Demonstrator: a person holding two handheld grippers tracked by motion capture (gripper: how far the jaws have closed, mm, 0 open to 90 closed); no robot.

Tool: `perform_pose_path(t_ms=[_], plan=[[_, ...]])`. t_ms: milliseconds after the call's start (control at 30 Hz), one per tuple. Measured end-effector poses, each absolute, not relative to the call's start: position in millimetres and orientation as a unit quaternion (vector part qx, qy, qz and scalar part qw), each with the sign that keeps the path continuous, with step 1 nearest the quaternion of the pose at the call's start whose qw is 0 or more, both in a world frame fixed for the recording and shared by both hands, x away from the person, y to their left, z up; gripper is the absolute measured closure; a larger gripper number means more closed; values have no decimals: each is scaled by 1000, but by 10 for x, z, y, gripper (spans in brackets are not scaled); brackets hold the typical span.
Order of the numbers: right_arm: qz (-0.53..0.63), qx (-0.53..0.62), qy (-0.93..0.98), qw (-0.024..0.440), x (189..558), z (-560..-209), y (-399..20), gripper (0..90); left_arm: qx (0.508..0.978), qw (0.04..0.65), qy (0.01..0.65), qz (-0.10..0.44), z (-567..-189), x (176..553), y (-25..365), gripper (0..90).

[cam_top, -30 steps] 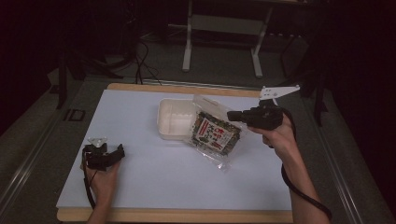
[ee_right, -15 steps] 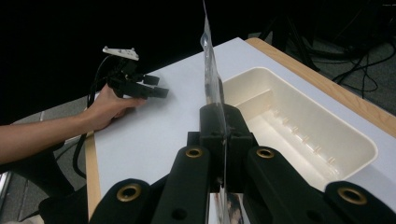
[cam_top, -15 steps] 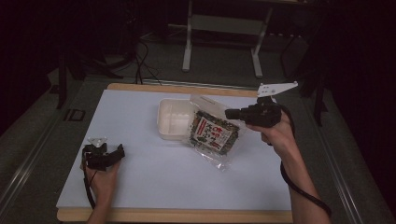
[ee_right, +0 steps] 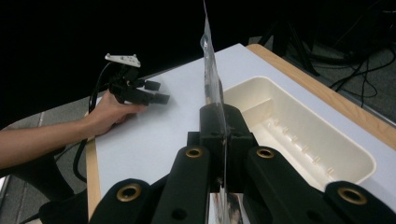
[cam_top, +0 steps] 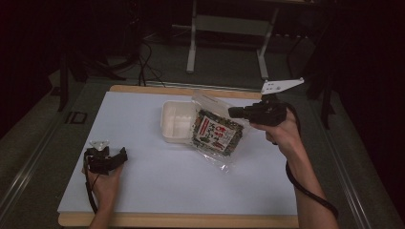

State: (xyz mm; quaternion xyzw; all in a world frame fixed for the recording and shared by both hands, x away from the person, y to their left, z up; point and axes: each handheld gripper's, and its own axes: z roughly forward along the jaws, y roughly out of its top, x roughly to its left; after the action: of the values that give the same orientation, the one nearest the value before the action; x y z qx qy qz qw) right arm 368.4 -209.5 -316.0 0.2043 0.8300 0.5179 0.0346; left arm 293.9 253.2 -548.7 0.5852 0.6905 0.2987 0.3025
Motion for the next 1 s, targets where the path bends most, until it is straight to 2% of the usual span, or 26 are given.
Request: perform_pose_path(t_ms=[1000], plan=[[527,190,827,46,3791,-2973,-1971,898,588,300,690,298,-5489,2946,2526,252]])
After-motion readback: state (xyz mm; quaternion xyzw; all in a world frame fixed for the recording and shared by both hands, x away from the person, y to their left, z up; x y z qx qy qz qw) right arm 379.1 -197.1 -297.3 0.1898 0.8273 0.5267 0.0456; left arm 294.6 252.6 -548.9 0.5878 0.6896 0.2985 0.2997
